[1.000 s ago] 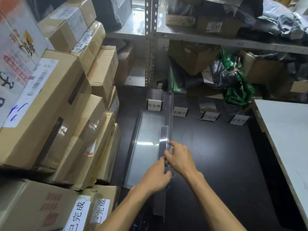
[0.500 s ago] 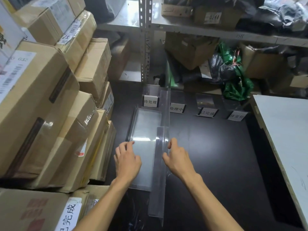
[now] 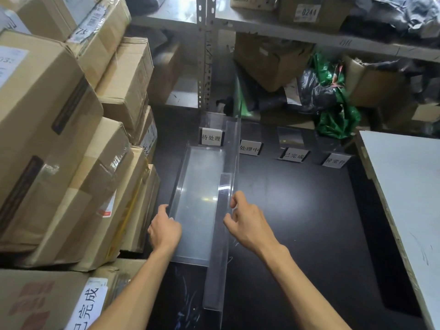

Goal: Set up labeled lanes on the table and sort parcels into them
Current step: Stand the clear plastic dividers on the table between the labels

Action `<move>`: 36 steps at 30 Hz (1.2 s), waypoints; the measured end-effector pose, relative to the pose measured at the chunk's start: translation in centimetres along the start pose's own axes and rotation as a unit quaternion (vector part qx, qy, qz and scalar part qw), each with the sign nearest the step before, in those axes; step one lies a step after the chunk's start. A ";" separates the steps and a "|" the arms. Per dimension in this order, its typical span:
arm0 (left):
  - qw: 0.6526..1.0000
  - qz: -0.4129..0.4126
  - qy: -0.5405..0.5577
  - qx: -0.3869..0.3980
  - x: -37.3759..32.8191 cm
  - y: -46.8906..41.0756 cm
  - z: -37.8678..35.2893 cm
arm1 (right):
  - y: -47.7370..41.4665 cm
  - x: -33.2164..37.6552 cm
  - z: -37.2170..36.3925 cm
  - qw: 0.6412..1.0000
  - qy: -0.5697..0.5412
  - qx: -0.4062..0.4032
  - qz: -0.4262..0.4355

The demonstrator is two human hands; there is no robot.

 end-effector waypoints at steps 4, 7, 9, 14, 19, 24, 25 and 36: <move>0.998 0.038 0.041 -0.006 0.3 -0.1 0.3 | 0.8 1.4 0.8 0.998 -0.023 -0.041 0.031; 0.994 0.071 0.080 -0.001 0.5 -0.4 0.3 | 1.5 2.2 1.1 0.996 -0.033 -0.059 0.051; 0.992 0.081 0.099 0.005 0.7 -0.8 0.0 | 1.6 2.5 1.2 0.995 -0.040 -0.065 0.060; 0.990 0.085 0.110 0.019 1.1 -1.4 -0.2 | 1.8 3.1 1.8 0.992 -0.062 -0.084 0.070; 0.988 0.079 0.127 0.037 1.3 -1.9 0.0 | 1.8 3.5 1.6 0.992 -0.061 -0.078 0.080; 0.986 0.077 0.135 0.059 1.3 -2.6 0.0 | 0.4 2.0 -0.8 0.998 0.007 -0.031 0.050; 0.986 0.078 0.137 0.063 1.4 -2.7 0.0 | 0.2 1.6 -1.3 0.998 0.031 -0.025 0.042; 0.985 0.078 0.138 0.065 1.5 -2.8 -0.2 | -0.2 -0.5 -2.0 0.989 0.144 -0.025 -0.026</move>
Point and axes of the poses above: each hand's wrist, its own y-axis away from the middle knuckle, its own z-axis out of the back of the hand, x = y × z, the point moved 7 cm from there along -y, towards the middle knuckle, and after that the axes turned 13 degrees about -y, right-handed, at the moved point
